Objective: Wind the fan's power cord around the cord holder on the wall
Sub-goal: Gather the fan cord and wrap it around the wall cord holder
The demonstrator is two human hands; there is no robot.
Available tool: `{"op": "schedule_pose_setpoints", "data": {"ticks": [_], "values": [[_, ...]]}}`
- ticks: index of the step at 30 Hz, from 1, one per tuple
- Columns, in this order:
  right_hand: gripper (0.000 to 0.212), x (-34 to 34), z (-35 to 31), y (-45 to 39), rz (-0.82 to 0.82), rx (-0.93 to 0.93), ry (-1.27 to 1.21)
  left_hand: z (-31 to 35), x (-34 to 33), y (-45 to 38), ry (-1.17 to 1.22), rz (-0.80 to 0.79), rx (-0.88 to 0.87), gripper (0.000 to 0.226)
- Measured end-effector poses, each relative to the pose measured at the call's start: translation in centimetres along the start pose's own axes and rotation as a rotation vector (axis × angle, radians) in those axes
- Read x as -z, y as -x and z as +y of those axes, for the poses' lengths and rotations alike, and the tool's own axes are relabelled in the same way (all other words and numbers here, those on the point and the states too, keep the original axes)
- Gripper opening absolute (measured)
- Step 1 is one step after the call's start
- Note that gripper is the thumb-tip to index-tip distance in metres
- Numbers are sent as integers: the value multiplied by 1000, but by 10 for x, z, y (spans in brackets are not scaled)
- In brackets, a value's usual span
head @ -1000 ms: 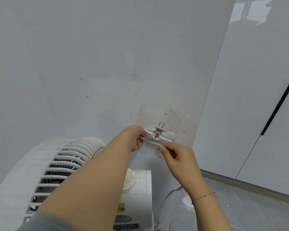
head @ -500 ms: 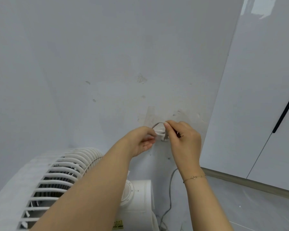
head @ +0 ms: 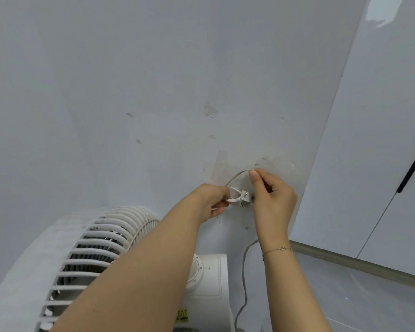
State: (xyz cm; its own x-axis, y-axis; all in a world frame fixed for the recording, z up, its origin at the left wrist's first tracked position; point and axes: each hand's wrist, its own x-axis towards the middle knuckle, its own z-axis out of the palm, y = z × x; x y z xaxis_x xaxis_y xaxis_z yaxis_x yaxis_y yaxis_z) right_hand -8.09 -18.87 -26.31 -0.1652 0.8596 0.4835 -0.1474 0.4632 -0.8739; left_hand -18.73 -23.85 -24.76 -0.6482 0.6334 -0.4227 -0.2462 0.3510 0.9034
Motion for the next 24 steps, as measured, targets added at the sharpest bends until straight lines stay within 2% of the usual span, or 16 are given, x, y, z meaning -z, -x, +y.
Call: {"op": "schedule_pose_setpoints", "data": {"ticks": [5, 9, 11, 14, 17, 20, 24], "values": [[14, 9, 0, -3, 87, -79, -135, 2, 3, 7, -26, -54, -4, 13], [12, 20, 3, -5, 137, -92, -128, 0, 10, 11, -74, -149, -104, 10], [13, 27, 6, -3, 147, -94, -114, -3, 12, 13, -135, -192, -175, 21], [11, 41, 12, -2, 158, -111, -95, -8, 8, 11, -295, -106, -341, 35], [9, 55, 18, 3, 161, -132, -74, -9, 3, 7, -430, 19, -491, 28], [9, 65, 27, 10, 165, -181, -69, -9, 5, 4, -507, 72, -538, 21], [10, 73, 47, 25, 138, -295, -98, -9, 4, 4, -473, 60, -544, 15]]}}
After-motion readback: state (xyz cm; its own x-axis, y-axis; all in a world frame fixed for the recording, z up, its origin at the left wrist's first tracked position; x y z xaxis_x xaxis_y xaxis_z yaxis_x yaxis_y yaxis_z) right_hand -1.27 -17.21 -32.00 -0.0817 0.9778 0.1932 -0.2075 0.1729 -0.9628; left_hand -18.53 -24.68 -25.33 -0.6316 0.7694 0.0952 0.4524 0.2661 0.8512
